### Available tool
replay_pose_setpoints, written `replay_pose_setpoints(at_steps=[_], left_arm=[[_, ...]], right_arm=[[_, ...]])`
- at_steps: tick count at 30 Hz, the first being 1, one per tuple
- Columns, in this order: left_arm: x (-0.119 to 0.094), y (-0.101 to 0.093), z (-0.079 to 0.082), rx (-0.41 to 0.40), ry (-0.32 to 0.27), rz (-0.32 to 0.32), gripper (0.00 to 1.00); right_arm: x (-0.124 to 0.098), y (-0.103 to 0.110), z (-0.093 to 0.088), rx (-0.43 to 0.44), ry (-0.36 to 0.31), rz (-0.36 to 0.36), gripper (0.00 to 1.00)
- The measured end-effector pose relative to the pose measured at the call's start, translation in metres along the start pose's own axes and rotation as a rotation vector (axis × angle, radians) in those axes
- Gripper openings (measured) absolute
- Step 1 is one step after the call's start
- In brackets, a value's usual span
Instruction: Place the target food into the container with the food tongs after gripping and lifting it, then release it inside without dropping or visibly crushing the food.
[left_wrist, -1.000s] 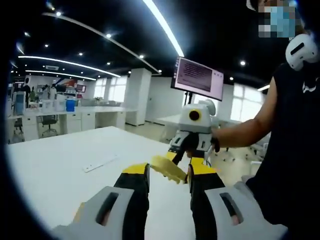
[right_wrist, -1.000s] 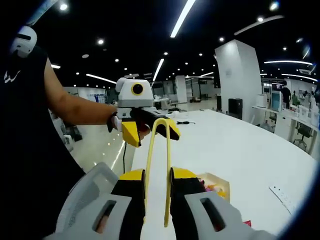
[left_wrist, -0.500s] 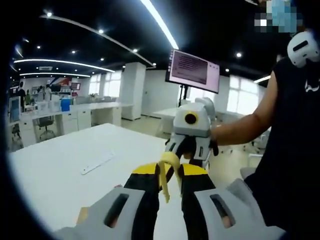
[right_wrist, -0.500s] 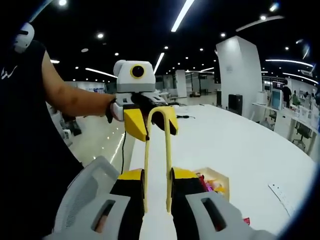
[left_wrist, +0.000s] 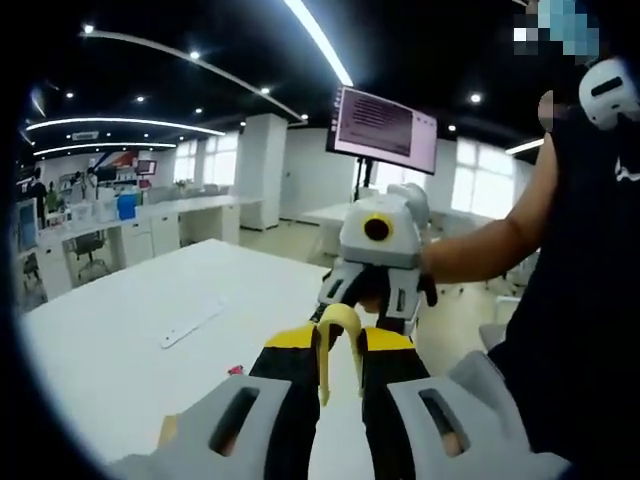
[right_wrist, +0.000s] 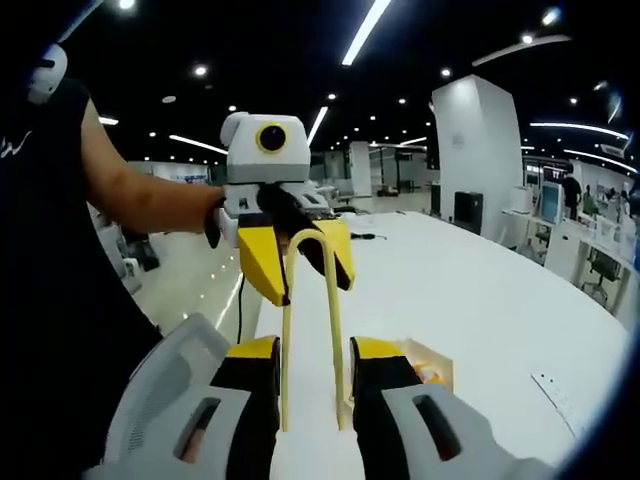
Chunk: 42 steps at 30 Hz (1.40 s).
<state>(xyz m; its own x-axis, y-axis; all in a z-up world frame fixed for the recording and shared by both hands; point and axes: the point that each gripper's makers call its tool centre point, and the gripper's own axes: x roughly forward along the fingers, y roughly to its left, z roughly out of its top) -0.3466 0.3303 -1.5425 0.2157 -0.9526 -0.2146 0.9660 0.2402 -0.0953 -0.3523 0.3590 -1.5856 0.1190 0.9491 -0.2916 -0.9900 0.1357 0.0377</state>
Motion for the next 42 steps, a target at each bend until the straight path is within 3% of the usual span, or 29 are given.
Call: replay_pose_setpoints(at_steps=[5,8,15,19,24,26,28,29,30,32,34,36,39,42], left_arm=[[0.006,-0.006,0.003,0.027,0.014,-0.009,0.1],[0.006,-0.005,0.003,0.029,0.021,-0.011,0.1],[0.012,-0.015,-0.004,0.009,0.03,-0.028,0.1],[0.013,-0.016,-0.007,0.016,0.036,-0.024,0.1],[0.011,-0.018,-0.002,0.108,-0.014,-0.038,0.13],[0.008,-0.019,0.0,0.075,-0.032,-0.05,0.3],[0.003,-0.01,0.001,0.03,-0.052,0.007,0.62],[-0.001,-0.004,-0.001,0.023,-0.051,0.031,0.69],[-0.004,-0.002,-0.005,0.016,-0.045,0.037,0.71],[-0.012,0.004,-0.016,-0.007,-0.023,0.054,0.64],[-0.015,0.009,-0.034,-0.005,0.033,0.083,0.64],[-0.012,0.002,-0.045,-0.086,0.05,0.049,0.62],[-0.005,-0.002,-0.043,-0.108,0.02,0.03,0.59],[0.005,-0.01,-0.04,-0.126,0.022,-0.001,0.47]], right_arm=[[0.003,0.0,-0.002,-0.001,0.04,0.008,0.3],[0.004,0.006,-0.003,-0.005,0.057,0.028,0.23],[0.01,0.016,-0.01,0.049,0.085,0.075,0.22],[0.013,0.016,-0.013,0.023,0.108,0.059,0.19],[0.009,0.013,-0.012,-0.002,0.092,0.043,0.18],[0.007,0.012,-0.013,0.007,0.095,0.037,0.18],[0.002,0.006,-0.013,0.009,0.081,0.016,0.18],[-0.002,0.003,-0.01,0.034,0.061,0.006,0.18],[-0.005,0.0,-0.007,0.037,0.045,-0.003,0.18],[-0.011,-0.001,0.002,0.061,-0.003,-0.005,0.18],[-0.016,-0.004,0.013,0.077,-0.059,-0.014,0.18],[-0.02,-0.001,0.027,0.096,-0.121,0.008,0.18],[-0.024,0.002,0.038,0.105,-0.165,0.018,0.18],[-0.025,0.005,0.045,0.118,-0.204,0.03,0.19]])
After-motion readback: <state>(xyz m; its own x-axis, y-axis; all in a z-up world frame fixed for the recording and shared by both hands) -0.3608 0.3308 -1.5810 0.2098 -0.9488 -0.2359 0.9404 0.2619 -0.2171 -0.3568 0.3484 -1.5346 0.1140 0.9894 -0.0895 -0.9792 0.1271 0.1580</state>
